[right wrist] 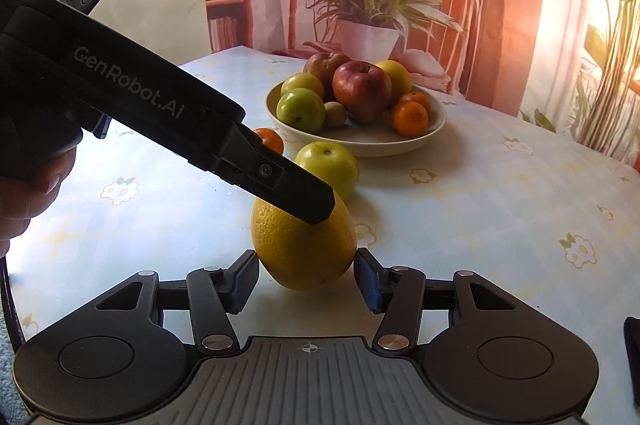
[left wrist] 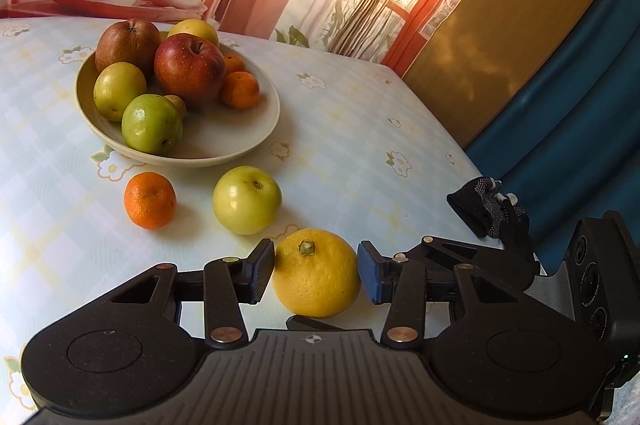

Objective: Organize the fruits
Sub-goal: 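Close the left tool around the yellow grapefruit while the right tool clamps its top, then carry the grapefruit with both tools and lower it onto the plate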

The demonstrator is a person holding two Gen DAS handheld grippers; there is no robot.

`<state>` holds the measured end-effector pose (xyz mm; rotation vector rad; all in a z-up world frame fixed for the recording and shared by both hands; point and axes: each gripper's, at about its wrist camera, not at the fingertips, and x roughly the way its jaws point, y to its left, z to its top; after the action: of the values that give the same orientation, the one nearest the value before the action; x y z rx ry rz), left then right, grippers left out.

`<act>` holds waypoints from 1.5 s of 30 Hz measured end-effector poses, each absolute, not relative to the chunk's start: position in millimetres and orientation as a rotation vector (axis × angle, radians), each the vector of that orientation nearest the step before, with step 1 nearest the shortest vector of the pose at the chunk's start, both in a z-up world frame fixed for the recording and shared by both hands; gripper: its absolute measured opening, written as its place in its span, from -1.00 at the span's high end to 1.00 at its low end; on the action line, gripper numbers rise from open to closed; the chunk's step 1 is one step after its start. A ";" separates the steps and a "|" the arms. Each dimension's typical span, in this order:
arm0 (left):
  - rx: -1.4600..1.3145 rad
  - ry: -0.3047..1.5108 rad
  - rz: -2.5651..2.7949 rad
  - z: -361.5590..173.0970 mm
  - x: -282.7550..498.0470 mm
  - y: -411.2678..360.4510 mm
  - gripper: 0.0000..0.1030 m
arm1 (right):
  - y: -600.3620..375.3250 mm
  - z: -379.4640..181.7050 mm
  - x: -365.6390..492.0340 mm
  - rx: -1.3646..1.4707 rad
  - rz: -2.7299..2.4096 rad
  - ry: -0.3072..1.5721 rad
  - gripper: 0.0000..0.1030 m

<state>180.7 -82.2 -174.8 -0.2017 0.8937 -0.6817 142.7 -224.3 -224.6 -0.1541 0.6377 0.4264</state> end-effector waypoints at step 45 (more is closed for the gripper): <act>-0.243 0.842 -0.516 -159.8 284.8 -79.2 0.22 | -224.3 -200.2 284.9 -0.054 0.421 0.693 0.04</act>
<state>284.8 -79.2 -159.8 -0.2427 0.8419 -0.5157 284.9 -224.3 -200.2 -0.0543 0.6929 0.4211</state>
